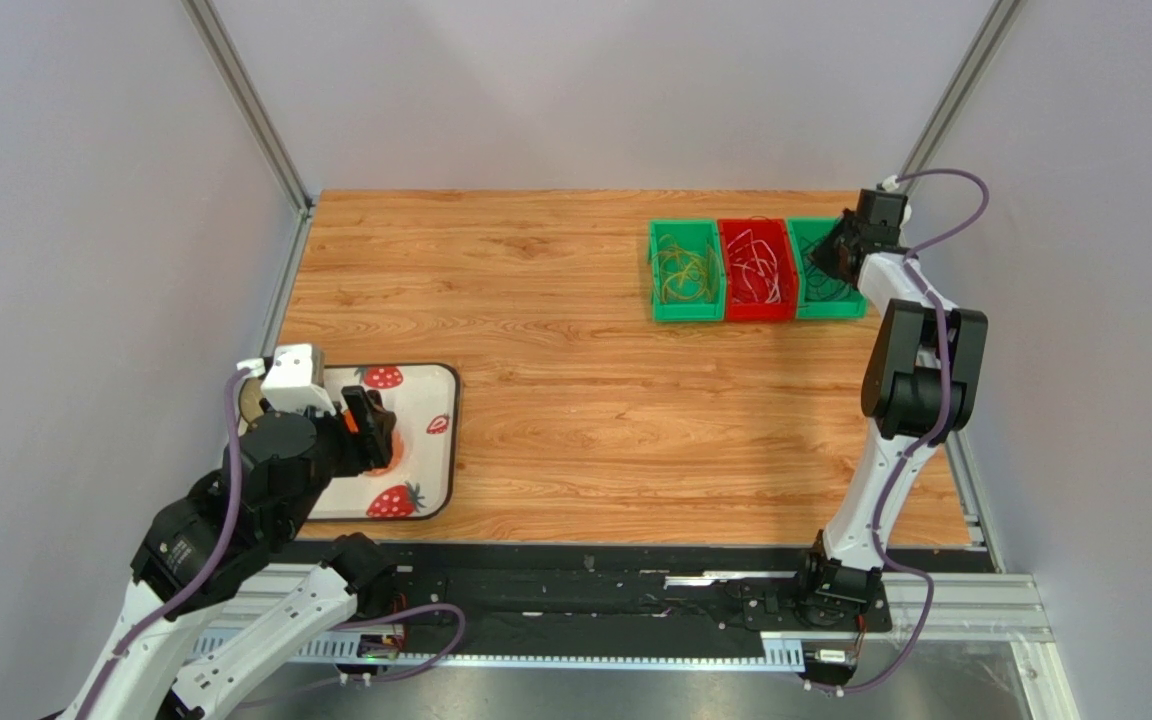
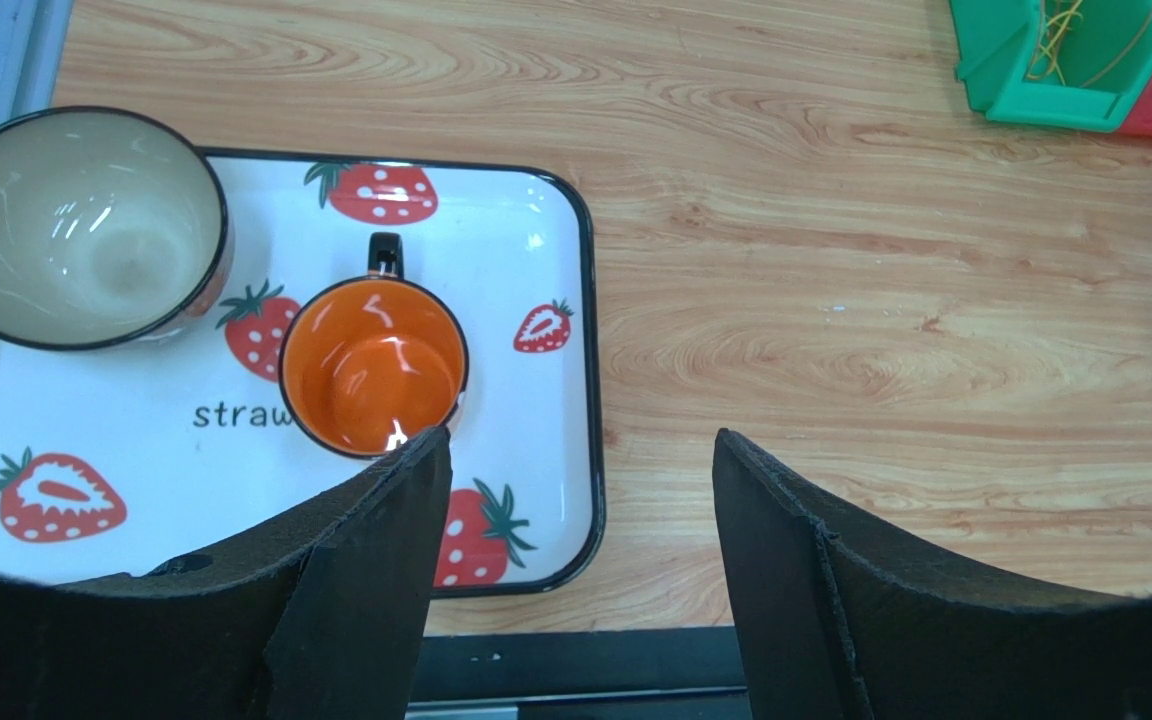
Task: Untangle the cables
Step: Place the cable in the bin.
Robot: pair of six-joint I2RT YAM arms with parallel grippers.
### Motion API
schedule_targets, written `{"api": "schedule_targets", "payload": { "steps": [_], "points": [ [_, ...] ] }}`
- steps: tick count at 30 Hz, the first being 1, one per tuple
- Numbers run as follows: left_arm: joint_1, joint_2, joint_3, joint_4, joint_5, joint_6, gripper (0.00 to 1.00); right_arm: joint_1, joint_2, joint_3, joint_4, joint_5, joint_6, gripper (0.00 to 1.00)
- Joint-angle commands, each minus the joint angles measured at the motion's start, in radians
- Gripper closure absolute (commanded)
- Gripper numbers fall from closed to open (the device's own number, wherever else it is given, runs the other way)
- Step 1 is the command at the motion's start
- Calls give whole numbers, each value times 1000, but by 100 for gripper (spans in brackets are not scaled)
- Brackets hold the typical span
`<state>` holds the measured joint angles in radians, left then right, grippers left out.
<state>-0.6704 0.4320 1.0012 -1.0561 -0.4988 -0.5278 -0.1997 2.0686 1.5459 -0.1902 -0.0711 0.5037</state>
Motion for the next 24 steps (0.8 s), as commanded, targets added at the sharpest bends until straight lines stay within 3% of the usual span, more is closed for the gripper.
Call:
{"api": "schedule_targets", "payload": {
  "steps": [1, 3, 9, 24],
  "points": [
    [11, -1, -6, 30, 8, 8, 27, -1, -61, 105, -35, -4, -25, 72],
    [12, -4, -6, 33, 6, 8, 27, 0, -85, 126, -55, -4, -36, 55],
    [12, -4, -6, 31, 8, 9, 27, 16, -174, 160, -121, 22, -70, 32],
    [14, -22, -10, 36, 14, 11, 27, 140, -565, -70, -199, 71, -88, 35]
  ]
}}
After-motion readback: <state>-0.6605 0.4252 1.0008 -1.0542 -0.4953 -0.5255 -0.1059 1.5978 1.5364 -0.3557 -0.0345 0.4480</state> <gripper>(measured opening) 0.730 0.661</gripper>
